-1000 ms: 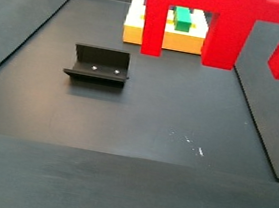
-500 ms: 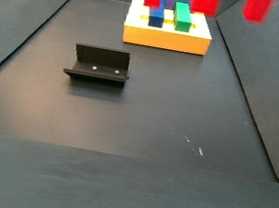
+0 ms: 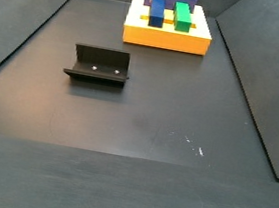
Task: Pick up the red object. Move up. Move to above the board. Insert the red object.
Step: Move to above the board.
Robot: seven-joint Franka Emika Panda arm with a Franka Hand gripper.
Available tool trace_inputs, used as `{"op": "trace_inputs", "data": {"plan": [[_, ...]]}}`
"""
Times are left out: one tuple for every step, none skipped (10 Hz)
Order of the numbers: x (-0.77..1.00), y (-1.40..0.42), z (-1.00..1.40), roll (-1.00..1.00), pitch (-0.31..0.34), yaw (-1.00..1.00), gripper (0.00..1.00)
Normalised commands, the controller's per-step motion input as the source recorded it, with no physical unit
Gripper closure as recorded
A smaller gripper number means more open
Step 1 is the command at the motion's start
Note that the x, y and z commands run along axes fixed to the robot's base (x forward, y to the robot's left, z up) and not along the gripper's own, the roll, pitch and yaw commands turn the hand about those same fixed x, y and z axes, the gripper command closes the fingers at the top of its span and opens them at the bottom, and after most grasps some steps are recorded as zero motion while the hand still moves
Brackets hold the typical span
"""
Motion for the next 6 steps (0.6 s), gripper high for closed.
{"op": "trace_inputs", "data": {"plan": [[0.08,-1.40,0.16,0.00,0.057,0.01,1.00],[0.09,-1.40,0.16,-0.01,0.080,0.00,1.00],[0.13,-1.40,0.17,0.01,0.118,0.00,1.00],[0.18,-1.40,0.18,0.00,0.142,0.00,1.00],[0.12,-0.58,0.09,0.02,0.169,0.00,1.00],[0.11,-0.25,0.05,0.02,0.156,0.01,1.00]]}}
